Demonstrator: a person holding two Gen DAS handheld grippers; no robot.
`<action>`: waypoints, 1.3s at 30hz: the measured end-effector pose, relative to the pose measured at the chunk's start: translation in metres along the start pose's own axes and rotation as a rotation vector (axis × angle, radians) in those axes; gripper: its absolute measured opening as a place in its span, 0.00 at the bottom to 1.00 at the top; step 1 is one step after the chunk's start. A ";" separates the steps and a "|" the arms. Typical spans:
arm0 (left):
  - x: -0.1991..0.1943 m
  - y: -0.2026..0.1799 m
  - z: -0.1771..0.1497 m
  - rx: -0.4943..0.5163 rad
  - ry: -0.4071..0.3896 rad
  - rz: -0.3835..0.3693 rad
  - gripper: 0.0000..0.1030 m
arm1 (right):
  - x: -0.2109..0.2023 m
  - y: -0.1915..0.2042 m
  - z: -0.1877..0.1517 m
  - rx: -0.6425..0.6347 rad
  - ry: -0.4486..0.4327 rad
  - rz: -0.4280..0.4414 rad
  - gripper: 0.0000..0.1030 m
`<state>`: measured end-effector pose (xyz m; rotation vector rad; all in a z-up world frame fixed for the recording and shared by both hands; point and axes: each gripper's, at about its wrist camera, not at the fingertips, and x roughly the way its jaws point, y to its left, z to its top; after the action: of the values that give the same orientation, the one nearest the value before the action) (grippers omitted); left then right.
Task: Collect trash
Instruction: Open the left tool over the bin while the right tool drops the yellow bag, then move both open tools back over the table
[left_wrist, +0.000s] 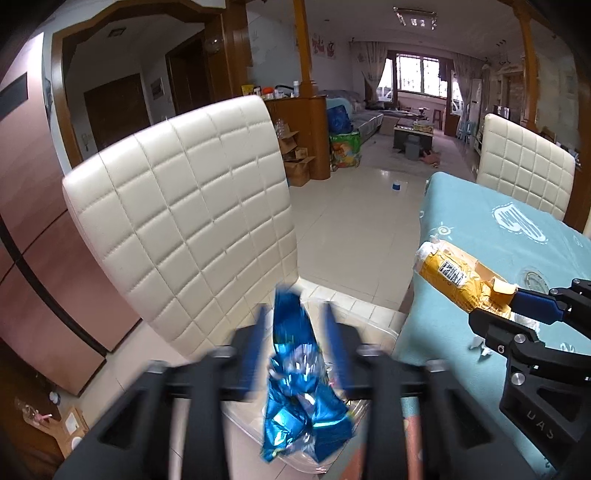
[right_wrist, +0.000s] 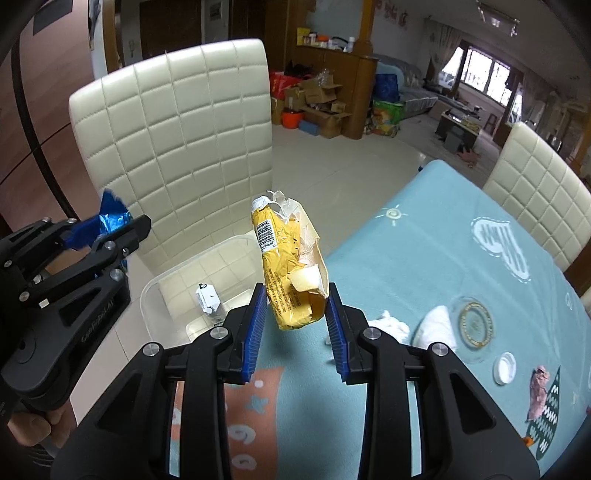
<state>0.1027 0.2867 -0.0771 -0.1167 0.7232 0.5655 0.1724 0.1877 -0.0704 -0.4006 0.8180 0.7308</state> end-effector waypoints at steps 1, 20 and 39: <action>0.001 0.002 -0.001 -0.014 -0.006 -0.003 0.75 | 0.003 -0.002 -0.001 0.003 0.005 0.002 0.33; 0.012 0.027 -0.014 -0.057 0.015 0.088 0.79 | 0.038 0.017 -0.001 -0.055 0.018 0.008 0.66; -0.032 -0.027 -0.013 0.041 0.002 -0.051 0.79 | -0.045 -0.040 -0.039 0.038 -0.085 -0.102 0.66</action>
<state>0.0892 0.2456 -0.0682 -0.0968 0.7313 0.5018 0.1600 0.1182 -0.0581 -0.3714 0.7250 0.6325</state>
